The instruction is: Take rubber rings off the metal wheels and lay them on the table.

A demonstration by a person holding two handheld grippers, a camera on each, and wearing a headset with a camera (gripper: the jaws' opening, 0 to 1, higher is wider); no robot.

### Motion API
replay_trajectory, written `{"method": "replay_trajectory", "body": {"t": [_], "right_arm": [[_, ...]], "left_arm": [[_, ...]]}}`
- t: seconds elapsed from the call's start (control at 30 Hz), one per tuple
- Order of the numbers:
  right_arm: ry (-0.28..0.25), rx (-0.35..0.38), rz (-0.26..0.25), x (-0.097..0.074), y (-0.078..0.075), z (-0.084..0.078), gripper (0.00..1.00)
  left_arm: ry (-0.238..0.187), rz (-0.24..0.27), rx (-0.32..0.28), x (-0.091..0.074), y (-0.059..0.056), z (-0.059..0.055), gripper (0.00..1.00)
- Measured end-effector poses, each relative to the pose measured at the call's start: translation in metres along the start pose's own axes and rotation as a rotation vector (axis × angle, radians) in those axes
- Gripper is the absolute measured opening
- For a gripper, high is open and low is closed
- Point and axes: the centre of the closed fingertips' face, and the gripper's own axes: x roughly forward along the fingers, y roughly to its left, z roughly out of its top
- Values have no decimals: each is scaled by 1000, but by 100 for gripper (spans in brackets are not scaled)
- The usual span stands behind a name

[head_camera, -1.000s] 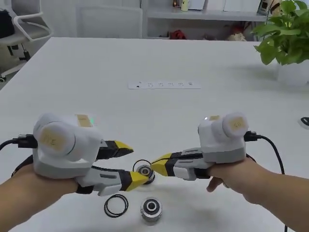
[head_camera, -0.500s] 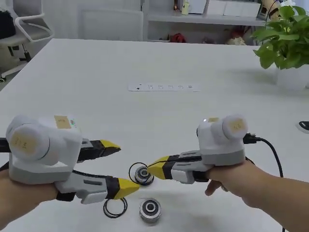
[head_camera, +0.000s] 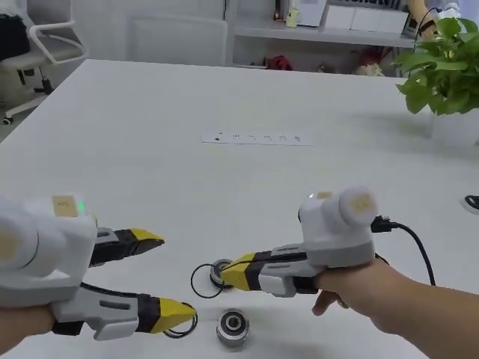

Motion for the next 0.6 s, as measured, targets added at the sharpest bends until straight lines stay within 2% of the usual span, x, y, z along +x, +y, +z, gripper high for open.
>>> {"method": "replay_trajectory", "body": {"t": [0.6], "right_arm": [[44,12,70,22,22,-14,0]], "left_arm": [[13,19,-17,-14,-1,-17,69]]}}
